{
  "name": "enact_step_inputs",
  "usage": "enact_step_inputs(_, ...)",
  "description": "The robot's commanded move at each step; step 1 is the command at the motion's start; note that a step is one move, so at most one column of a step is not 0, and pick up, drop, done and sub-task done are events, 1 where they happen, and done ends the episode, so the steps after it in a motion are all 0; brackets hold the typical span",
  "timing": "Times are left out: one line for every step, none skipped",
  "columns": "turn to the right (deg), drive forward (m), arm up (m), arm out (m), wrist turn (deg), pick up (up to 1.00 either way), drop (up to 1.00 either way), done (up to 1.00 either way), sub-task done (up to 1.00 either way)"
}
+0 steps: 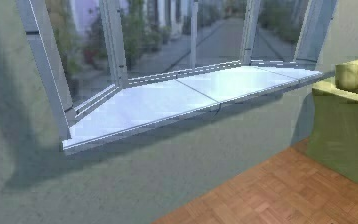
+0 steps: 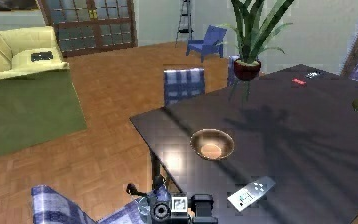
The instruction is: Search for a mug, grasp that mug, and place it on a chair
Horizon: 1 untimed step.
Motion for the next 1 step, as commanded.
enact_step_inputs(0.0,0.00,0.00,0.00,0.0,0.00,0.00,1.00,0.00)
